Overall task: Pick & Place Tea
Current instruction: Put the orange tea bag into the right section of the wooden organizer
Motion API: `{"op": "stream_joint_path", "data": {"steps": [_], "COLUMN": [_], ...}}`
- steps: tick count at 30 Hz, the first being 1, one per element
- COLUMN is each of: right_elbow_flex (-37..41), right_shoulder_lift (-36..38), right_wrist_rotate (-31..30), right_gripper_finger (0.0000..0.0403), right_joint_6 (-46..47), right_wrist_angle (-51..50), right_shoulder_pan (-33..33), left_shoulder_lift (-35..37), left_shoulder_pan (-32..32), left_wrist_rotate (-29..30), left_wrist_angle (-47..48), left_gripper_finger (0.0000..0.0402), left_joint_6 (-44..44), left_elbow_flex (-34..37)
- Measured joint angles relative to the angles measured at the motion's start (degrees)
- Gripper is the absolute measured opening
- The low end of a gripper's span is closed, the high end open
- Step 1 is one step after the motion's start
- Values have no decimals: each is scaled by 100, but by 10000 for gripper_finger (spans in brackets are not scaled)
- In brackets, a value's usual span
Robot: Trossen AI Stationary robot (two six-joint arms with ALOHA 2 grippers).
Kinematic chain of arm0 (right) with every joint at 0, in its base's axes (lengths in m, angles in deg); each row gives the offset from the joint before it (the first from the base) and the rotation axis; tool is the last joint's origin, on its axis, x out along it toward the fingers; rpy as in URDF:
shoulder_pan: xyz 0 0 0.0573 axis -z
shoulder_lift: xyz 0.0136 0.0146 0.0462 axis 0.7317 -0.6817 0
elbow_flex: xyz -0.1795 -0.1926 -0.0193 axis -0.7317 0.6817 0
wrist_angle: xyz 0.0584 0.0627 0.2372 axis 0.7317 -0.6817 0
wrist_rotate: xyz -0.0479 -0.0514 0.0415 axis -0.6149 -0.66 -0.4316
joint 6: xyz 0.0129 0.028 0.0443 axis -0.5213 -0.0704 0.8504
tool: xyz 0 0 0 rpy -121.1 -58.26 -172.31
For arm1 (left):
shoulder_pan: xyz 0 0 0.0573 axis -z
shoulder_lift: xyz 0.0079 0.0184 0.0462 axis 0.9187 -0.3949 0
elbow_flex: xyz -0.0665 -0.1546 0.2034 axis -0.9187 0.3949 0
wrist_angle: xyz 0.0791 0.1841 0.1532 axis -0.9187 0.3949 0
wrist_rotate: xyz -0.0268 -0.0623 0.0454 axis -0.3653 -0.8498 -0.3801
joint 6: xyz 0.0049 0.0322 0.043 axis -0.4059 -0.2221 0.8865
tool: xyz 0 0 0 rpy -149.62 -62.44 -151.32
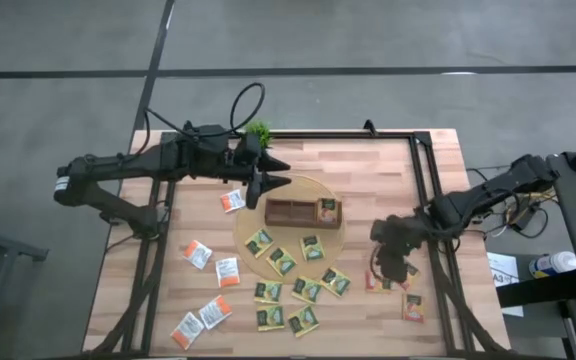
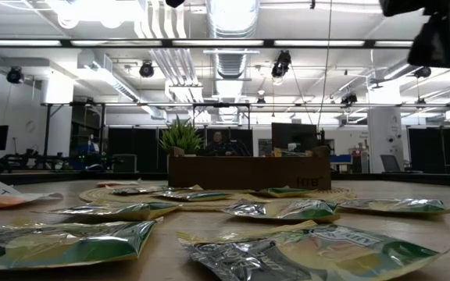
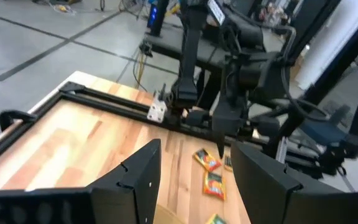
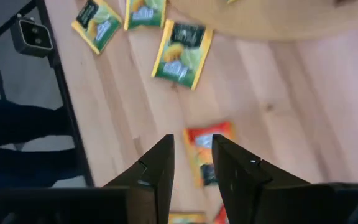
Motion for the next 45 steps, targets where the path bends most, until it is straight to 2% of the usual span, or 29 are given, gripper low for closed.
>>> {"op": "stream_joint_path", "data": {"steps": [7, 12, 15, 20, 25, 29, 33, 37, 45], "right_elbow_flex": [7, -15, -15, -15, -21, -155, -276, -244, -199], "right_shoulder_lift": [-318, -766, -1139, -1802, -2380, -2660, -2777, -2789, -2785], "right_wrist_rotate": [-161, -184, -179, -178, 54, 194, 97, -188, -149], "right_gripper_finger": [107, 102, 103, 112, 129, 149, 174, 199, 226], "right_joint_6": [2399, 4206, 5028, 5878, 6388, 6373, 6340, 6736, 7319], "right_wrist_angle": [165, 54, 22, -114, -131, -127, -170, -230, -606], "right_shoulder_pan": [-883, -1211, -1284, -1284, -1286, -1301, -1299, -1334, -1353], "left_shoulder_lift": [0, 0, 0, 0, 0, 0, 0, 2, 4], "left_shoulder_pan": [226, 289, 291, 291, 289, 291, 293, 293, 296], "left_wrist_rotate": [-3, -8, -105, -187, -343, -449, -451, -449, -449], "left_wrist_angle": [253, 281, 291, 300, 306, 302, 293, 284, 287], "left_gripper_finger": [188, 188, 188, 188, 188, 188, 188, 188, 188], "left_joint_6": [116, 275, 410, 420, 364, 267, 184, 180, 123], "left_elbow_flex": [3, 6, 8, 49, 82, 82, 82, 82, 82]}}
